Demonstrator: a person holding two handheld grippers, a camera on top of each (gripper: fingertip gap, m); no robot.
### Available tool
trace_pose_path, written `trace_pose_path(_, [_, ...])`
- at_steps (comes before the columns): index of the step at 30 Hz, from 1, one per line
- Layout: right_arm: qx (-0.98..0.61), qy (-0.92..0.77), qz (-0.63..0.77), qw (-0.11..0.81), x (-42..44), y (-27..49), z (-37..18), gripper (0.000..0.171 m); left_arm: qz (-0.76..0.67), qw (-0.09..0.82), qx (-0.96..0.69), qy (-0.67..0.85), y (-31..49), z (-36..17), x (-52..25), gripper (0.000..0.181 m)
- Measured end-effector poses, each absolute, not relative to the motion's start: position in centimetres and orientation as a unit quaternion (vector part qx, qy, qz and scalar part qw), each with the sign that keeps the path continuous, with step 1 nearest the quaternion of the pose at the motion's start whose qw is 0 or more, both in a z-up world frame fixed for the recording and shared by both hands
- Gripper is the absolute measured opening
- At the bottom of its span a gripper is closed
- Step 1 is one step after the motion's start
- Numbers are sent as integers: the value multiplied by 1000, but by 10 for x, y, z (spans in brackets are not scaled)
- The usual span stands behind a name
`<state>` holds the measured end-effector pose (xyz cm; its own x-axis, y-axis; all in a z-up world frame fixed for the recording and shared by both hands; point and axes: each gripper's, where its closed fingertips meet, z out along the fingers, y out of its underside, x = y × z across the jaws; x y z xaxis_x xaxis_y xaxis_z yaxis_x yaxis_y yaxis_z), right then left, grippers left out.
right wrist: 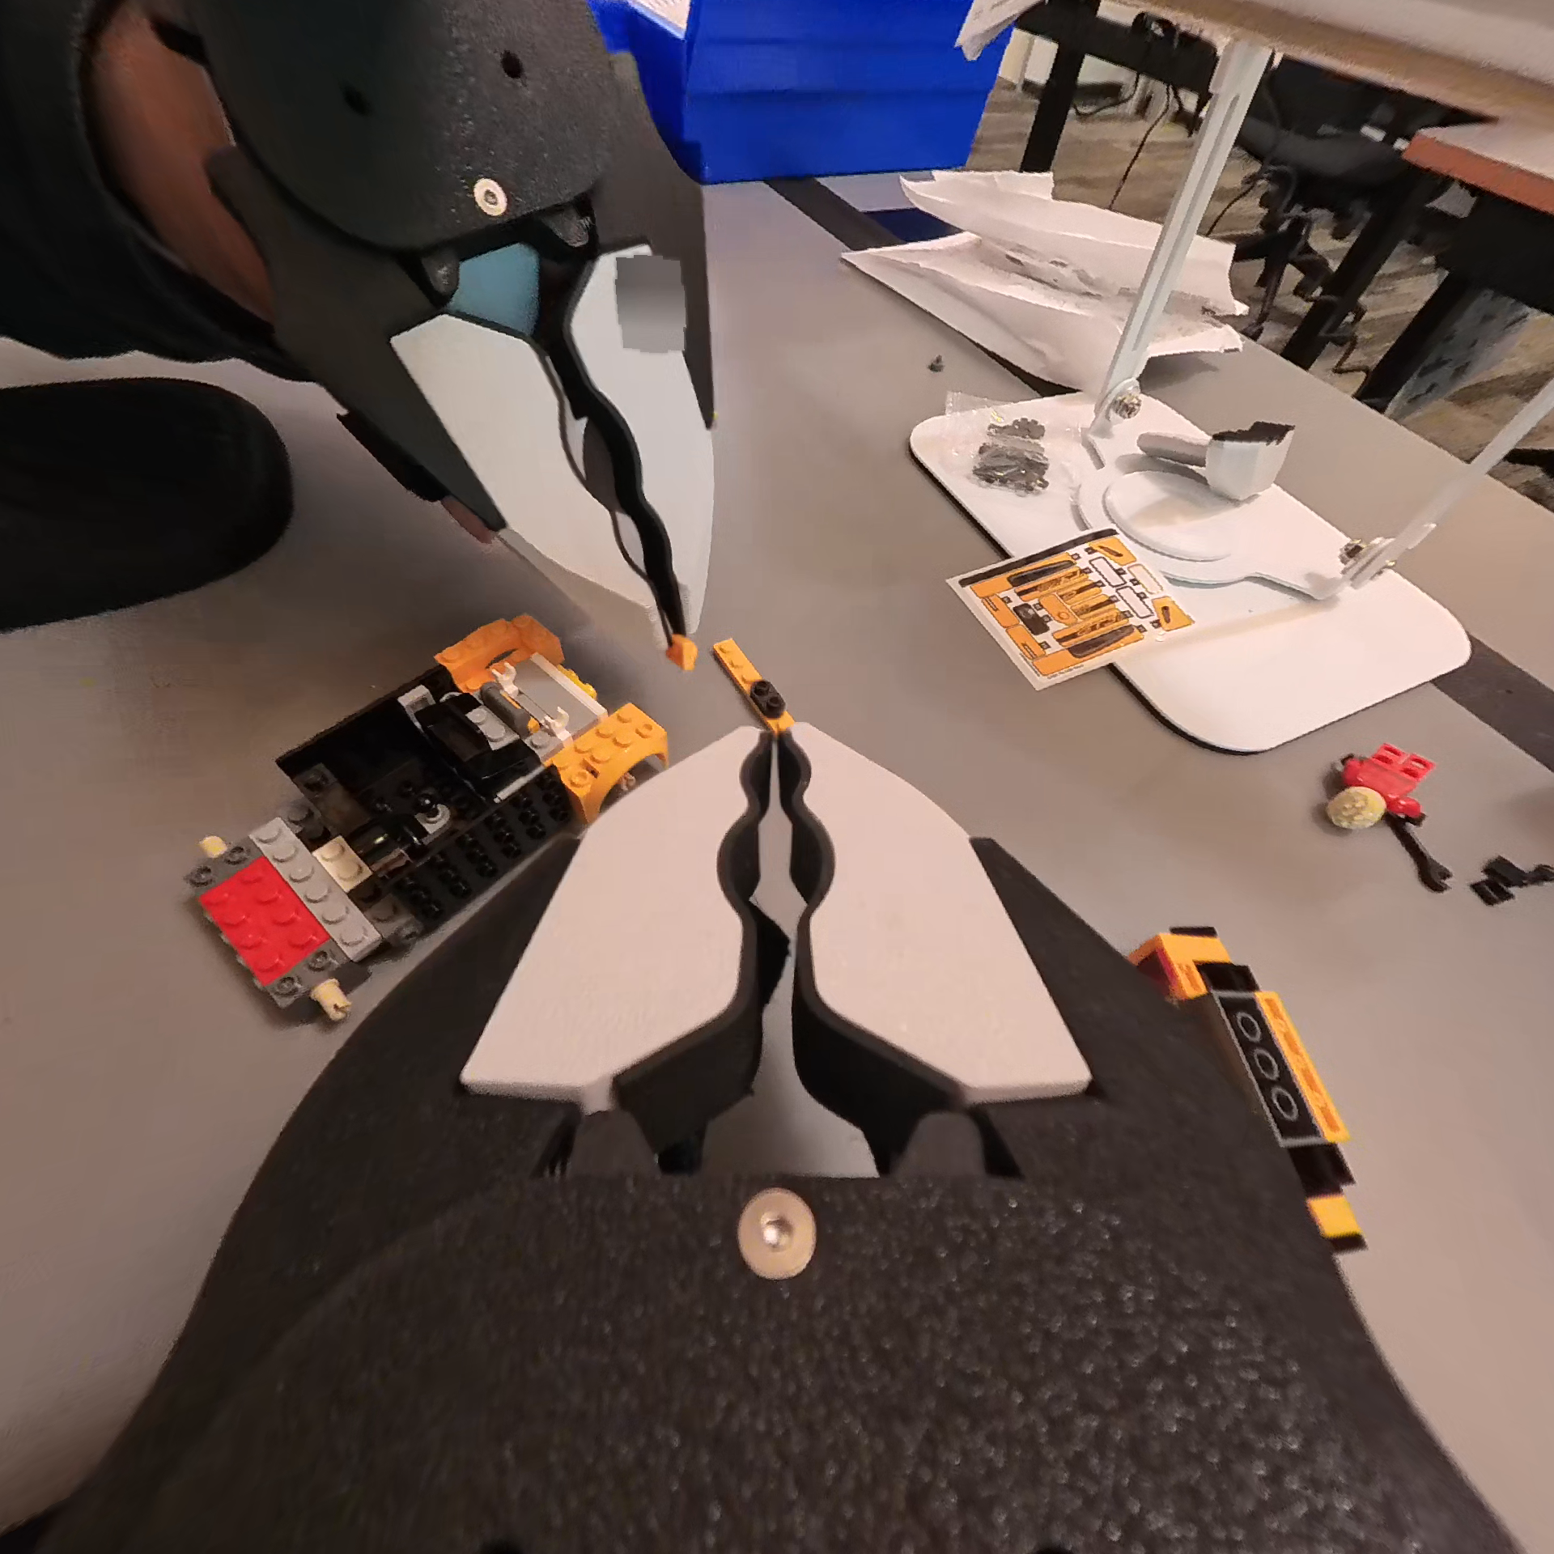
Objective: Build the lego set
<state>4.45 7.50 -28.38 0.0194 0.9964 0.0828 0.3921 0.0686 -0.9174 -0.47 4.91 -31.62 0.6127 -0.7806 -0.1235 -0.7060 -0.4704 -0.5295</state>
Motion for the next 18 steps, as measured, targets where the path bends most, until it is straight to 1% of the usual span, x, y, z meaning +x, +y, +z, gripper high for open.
trace_pose_path(8, [-614,-566,416,358,30,66,-272,14,-23,293,-845,447,45,-306,-5,3])
trace_pose_path(11, [-643,-549,430,316,24,64,-274,19,-10,298,-842,449,44,-304,-5,3])
trace_pose_path(14, [-660,-533,454,274,17,60,-273,21,10,308,-837,452,46,-300,-7,3])
trace_pose_path(18, [-671,-519,471,245,15,58,-271,21,46,330,-826,455,48,-294,-10,3])
